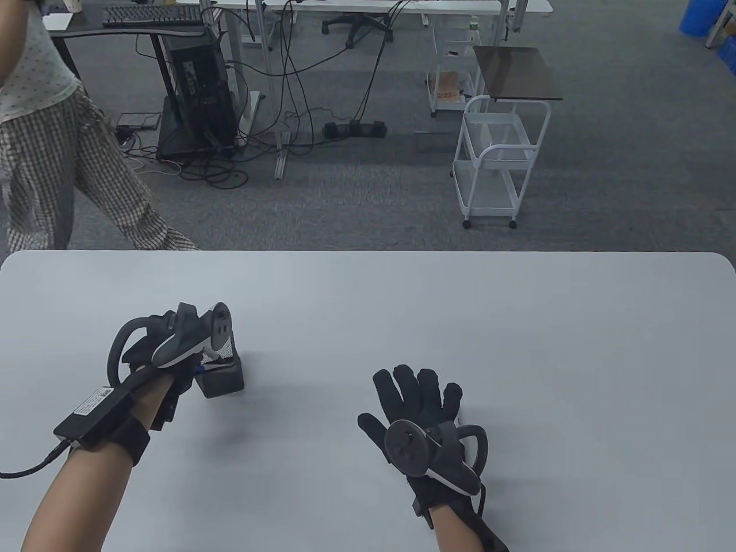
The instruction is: Insert the markers into the pen holder
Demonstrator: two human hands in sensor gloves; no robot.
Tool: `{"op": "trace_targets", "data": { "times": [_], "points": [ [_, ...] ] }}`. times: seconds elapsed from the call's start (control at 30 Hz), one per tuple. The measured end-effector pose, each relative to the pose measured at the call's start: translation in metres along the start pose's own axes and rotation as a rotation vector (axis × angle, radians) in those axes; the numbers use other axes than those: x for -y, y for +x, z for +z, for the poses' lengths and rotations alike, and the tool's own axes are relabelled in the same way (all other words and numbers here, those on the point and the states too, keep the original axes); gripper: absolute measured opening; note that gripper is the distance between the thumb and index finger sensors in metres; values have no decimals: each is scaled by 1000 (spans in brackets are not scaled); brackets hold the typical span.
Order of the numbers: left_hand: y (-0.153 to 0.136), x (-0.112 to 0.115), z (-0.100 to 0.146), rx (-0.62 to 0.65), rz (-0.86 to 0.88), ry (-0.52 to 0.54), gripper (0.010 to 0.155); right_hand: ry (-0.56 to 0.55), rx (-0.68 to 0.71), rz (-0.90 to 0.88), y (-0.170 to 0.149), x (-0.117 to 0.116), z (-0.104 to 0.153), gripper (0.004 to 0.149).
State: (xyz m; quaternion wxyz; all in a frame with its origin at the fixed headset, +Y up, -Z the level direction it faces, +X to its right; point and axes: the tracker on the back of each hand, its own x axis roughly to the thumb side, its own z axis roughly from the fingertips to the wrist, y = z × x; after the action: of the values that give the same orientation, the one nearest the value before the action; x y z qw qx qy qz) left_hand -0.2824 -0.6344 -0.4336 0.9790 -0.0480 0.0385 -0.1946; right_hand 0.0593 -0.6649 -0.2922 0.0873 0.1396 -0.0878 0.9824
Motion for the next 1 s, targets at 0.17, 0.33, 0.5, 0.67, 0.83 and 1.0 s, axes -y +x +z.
{"op": "trace_targets", "data": {
  "times": [0.17,0.33,0.5,0.67,0.83,1.0],
  "points": [
    [2,6,-4,4,6,0,40,0,-3,2,-1,0,0,74],
    [2,10,-6,8,11,0,39,2,-4,4,-1,-1,0,74],
    [0,13,-9,13,31,-17,38,4,-3,6,-1,-1,-1,74],
    [1,12,-7,23,43,-22,37,5,-5,9,-1,-1,-1,74],
    [1,12,-7,26,50,-29,37,5,-5,12,-1,-1,-1,74],
    [0,11,-6,22,31,-71,49,6,-6,17,0,-1,-1,74]
  ]
}}
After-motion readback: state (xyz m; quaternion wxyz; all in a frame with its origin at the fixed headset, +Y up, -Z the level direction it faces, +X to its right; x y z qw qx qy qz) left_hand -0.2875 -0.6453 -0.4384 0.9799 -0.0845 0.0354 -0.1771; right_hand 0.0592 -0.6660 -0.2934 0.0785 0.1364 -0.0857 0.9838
